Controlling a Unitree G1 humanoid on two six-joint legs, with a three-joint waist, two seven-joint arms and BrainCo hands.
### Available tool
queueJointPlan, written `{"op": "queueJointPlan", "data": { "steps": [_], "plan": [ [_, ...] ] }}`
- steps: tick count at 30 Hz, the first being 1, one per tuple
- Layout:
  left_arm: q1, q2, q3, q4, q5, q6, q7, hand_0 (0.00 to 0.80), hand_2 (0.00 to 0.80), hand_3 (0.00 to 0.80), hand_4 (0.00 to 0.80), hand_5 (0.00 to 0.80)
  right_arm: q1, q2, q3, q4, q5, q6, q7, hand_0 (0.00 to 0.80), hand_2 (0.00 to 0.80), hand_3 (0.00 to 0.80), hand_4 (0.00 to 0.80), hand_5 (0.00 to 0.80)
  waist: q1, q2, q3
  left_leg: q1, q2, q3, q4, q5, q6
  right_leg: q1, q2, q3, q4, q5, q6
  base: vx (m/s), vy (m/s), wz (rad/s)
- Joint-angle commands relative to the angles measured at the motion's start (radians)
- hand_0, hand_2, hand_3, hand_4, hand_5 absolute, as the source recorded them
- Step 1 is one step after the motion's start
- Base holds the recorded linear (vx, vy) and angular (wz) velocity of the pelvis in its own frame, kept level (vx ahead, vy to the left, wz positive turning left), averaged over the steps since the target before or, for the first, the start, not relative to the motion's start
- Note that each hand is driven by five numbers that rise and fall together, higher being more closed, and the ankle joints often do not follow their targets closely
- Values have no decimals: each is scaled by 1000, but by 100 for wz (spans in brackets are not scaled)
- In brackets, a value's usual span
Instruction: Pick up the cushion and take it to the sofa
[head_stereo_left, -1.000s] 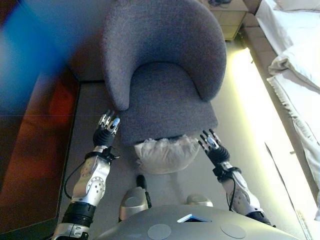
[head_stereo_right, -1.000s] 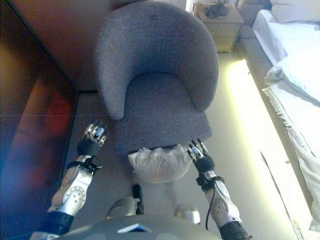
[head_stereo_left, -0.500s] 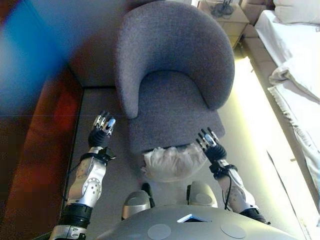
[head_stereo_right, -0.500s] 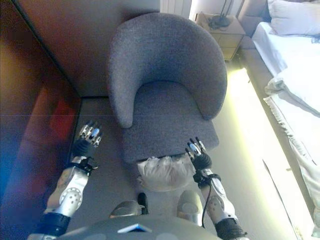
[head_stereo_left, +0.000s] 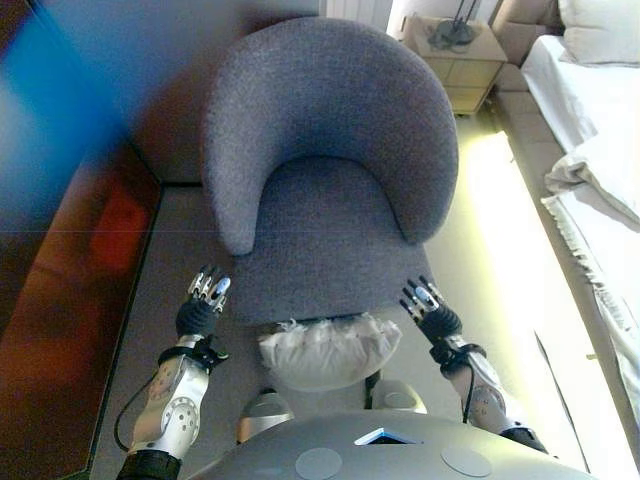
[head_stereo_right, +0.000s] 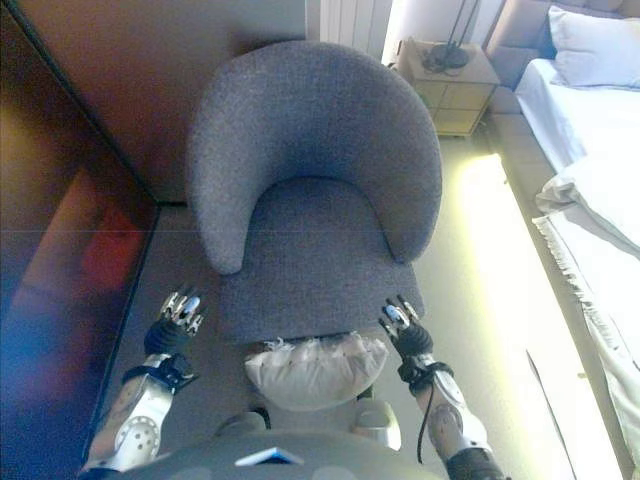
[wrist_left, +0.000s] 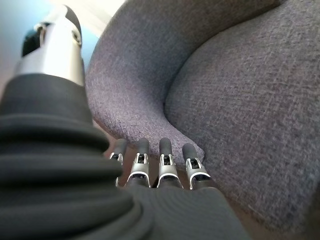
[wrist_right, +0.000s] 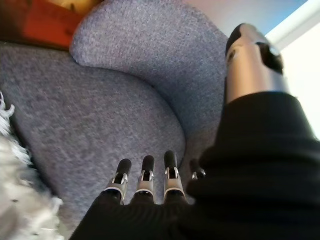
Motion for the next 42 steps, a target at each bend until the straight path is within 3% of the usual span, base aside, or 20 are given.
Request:
{"op": "queueJointPlan", "data": {
  "steps": [1, 4, 7, 9, 11, 15, 17, 18, 20, 25, 34, 39, 42],
  "plan": [
    [-23, 40, 76, -71, 16, -32, -17, 0, 0, 0, 0, 0, -37, 31, 4, -75, -9, -7, 23, 0, 0, 0, 0, 0, -1, -40, -20, 14, 15, 8, 96, -21, 42, -77, -69, 62, 96, 14, 23, 166, -155, 1],
    [-20, 19, 70, -84, 14, -27, -13, 0, 0, 0, 0, 0, -22, 21, 5, -83, -14, -3, 31, 0, 0, 0, 0, 0, -7, -32, -26, 1, 48, -16, 147, 51, 13, -60, -24, 65, 89, -10, -16, 120, -153, 3],
    [-25, 7, 38, -84, 16, -43, 11, 0, 0, 0, 0, 0, -18, 6, 10, -79, -39, 1, 41, 0, 0, 0, 0, 0, -8, -32, -16, -68, 79, -54, 314, 136, -18, -35, 6, 60, 91, -35, -67, 85, -159, -2],
    [-30, 5, 28, -82, 16, -37, 21, 0, 0, 0, 0, 0, -18, -5, 13, -79, -51, 0, 44, 0, 0, 0, 0, 0, -10, -36, -10, -122, 83, -54, 408, 157, -20, -23, 12, 48, 93, -42, -88, 92, -93, -5],
    [-32, 5, 27, -81, 15, -31, 16, 0, 0, 0, 0, 0, -16, -10, 11, -81, -53, -5, 45, 0, 0, 0, 0, 0, -11, -35, -9, -139, 85, -42, 401, 152, -15, -16, 13, 39, 90, -47, -91, 69, -8, 2],
    [-42, 1, 21, -84, 19, -31, -1, 0, 0, 0, 0, 0, -17, -11, 8, -85, -31, -39, 49, 0, 0, 0, 0, 0, 4, -13, -12, -120, 50, -55, 120, 141, -1, -4, 18, 38, 87, -75, -67, 93, 135, 5],
    [-67, 13, 10, -78, 20, -22, -9, 0, 0, 0, 0, 0, -16, -2, 5, -88, -33, -69, 35, 0, 0, 0, 0, 0, 12, 1, -4, -135, 53, -35, 19, 156, -17, 21, 8, 19, 88, -95, -52, 73, 158, 4],
    [-88, 15, 5, -57, 36, -24, -13, 0, 0, 0, 0, 0, -14, 4, 4, -80, -34, -84, 35, 0, 0, 0, 0, 0, 2, 1, -9, -124, 61, -2, 13, 140, -12, 27, -2, 5, 89, -100, -49, 37, 133, 9],
    [-123, 21, -12, -26, 60, -42, -14, 0, 0, 0, 0, 0, -10, 18, 7, -79, -40, -94, 38, 0, 0, 0, 0, 0, -10, 7, -16, -102, 43, -4, -8, 118, -3, 21, -25, -16, 107, -96, -34, 50, 153, 16],
    [-153, 33, -28, -1, 51, -53, 12, 0, 0, 0, 0, 0, -47, 37, 22, -73, -80, -59, 28, 0, 0, 0, 0, 0, -24, 22, -29, -64, 27, 23, -15, 82, 14, 21, -60, -13, 123, -96, -8, 74, 124, 4],
    [-153, 25, -52, 22, 96, -36, 48, 0, 0, 0, 0, 0, -116, 61, 41, -51, -103, -30, -15, 0, 0, 0, 0, 0, -7, 17, -53, -29, 2, 44, -28, 49, 36, 55, -84, -16, 85, -78, 15, 42, 57, -7],
    [-156, 32, -47, 42, 124, -44, 31, 0, 0, 0, 0, 0, -126, 58, 32, -48, -109, -47, -16, 0, 0, 0, 0, 0, 2, 10, -58, -24, -19, 49, -27, 36, 51, 59, -105, -28, 95, -52, 27, 16, 59, -4],
    [-158, 35, -45, 59, 127, -42, 32, 0, 0, 0, 0, 0, -135, 60, 32, -34, -148, -56, -25, 0, 0, 0, 0, 0, 16, 3, -50, -19, -37, 60, -28, 27, 65, 52, -133, -71, 147, -23, 32, 1, 53, -4]
  ]
}}
